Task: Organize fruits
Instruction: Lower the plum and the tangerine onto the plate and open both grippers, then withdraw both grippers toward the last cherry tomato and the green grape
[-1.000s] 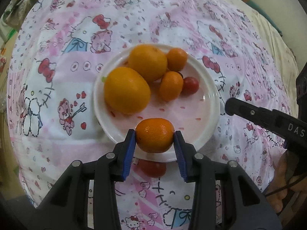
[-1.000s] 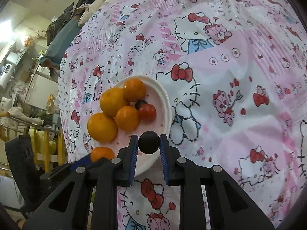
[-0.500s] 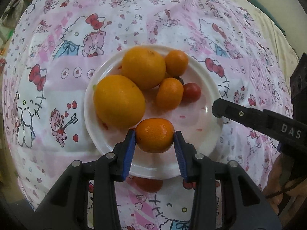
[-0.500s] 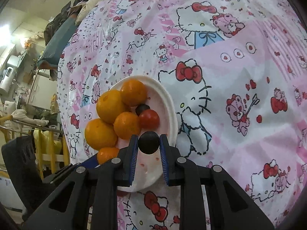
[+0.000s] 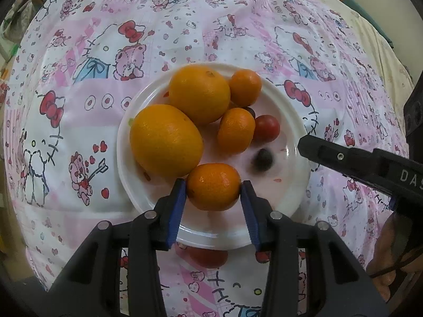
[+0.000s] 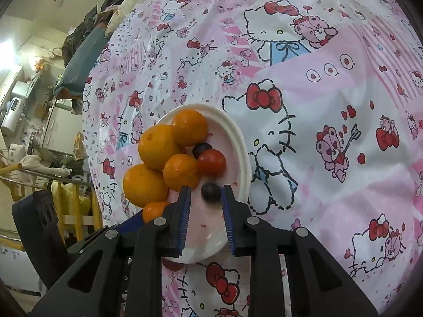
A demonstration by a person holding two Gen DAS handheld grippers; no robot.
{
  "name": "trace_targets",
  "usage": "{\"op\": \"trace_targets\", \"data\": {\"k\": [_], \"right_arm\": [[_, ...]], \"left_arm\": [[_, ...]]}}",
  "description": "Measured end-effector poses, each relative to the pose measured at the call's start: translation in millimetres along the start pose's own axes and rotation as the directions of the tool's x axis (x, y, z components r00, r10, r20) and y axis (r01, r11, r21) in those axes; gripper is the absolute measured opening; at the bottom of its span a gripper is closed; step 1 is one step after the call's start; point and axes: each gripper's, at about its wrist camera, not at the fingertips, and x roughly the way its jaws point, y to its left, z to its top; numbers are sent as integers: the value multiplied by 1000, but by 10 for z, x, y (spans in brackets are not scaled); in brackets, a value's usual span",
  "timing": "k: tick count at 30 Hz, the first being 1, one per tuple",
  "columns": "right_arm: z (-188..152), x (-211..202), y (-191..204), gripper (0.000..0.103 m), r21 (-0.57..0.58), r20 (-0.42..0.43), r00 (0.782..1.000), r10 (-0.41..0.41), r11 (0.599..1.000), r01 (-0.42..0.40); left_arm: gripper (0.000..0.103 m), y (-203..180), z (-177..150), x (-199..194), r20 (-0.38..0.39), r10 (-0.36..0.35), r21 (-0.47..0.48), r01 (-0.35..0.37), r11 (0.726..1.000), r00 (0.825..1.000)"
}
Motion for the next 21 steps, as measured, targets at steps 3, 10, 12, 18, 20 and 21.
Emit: {"op": "trace_targets", "data": {"k": [3, 10, 12, 18, 20, 21], "right_arm": [[9, -30, 12, 30, -7, 11, 1000, -9, 1000, 10], [40, -133, 28, 50, -9, 44, 999, -3, 1000, 4], [47, -165, 25, 57, -5, 55, 999, -1, 1000, 1], [46, -226, 38, 63, -5, 69, 998, 0, 1000, 0], [42, -243, 45, 64, -9, 73, 997, 2, 1000, -1], [39, -252, 49, 64, -9, 74, 997, 3, 1000, -3]], "left_arm": [[41, -10, -7, 12, -10, 7, 6, -7, 1000, 1000], [78, -4, -6, -83, 34, -1, 7, 0, 1000, 999], [78, -15, 3, -101, 41, -9, 6, 8, 1000, 999], [78, -65, 14, -229, 93, -18, 40, 14, 999, 995], [78, -58, 15, -261, 109, -21, 33, 18, 999, 994], [78, -49, 15, -268, 113, -22, 25, 19, 1000, 993]]}}
